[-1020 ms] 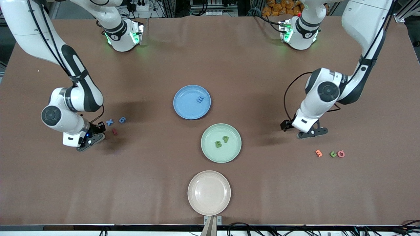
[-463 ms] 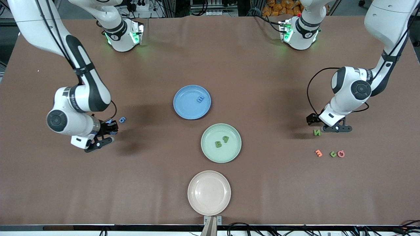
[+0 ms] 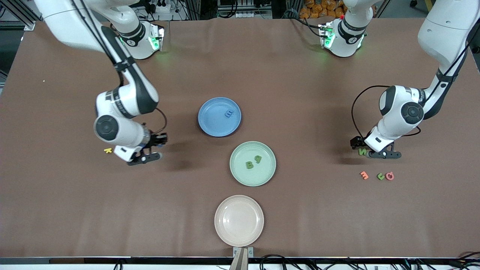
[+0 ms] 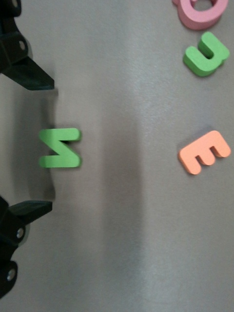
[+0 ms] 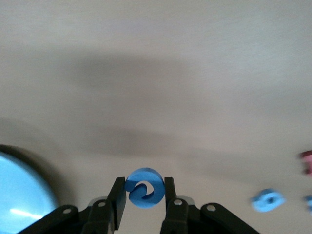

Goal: Sort letters by color into matching plates
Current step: 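Place the blue c on the blue plate while the left gripper grasps green N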

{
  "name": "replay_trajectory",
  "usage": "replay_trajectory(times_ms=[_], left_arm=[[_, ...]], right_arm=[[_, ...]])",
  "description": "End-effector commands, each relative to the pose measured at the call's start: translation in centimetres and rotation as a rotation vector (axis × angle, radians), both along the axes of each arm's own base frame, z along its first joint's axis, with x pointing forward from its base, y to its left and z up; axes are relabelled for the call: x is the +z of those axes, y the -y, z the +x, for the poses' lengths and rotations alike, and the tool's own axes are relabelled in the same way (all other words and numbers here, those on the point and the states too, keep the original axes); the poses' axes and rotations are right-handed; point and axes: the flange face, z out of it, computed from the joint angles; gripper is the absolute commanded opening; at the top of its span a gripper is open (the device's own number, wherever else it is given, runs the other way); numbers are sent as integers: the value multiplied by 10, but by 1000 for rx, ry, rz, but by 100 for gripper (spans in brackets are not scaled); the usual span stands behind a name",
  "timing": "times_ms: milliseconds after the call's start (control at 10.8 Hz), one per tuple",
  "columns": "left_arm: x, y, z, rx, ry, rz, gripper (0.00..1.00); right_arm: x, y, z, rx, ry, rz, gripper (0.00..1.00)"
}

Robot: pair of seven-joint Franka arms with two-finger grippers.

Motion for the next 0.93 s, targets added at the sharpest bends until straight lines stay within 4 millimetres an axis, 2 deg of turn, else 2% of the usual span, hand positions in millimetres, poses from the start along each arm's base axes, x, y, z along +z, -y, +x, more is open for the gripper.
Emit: replay_trajectory(times_ms=[0, 93, 185, 278, 556, 649, 742, 834], left_arm=[[-6, 0, 10, -20, 12, 0, 100], [-7, 0, 11, -19, 12, 0, 100], [-7, -1, 10, -18, 10, 0, 66], [-7, -7, 10, -12, 1, 4, 1], [-7, -8, 9, -2, 0, 4, 0], [-6, -7, 10, 1, 3, 4, 0], [-1, -4, 12, 15, 12, 6, 0], [7, 1, 15, 30, 24, 6, 0]], right_arm=[[15, -74, -28, -104, -12, 9, 2], [16, -95, -38, -122, -12, 5, 2], [16, -114, -48, -145, -11, -2, 2], [16, -137, -60, -159, -7, -8, 2], [8, -193, -97, -217, -1, -20, 2], [4, -206, -108, -215, -4, -24, 3], [-3, -216, -118, -217, -8, -31, 7], [-9, -221, -123, -203, -9, -45, 8]])
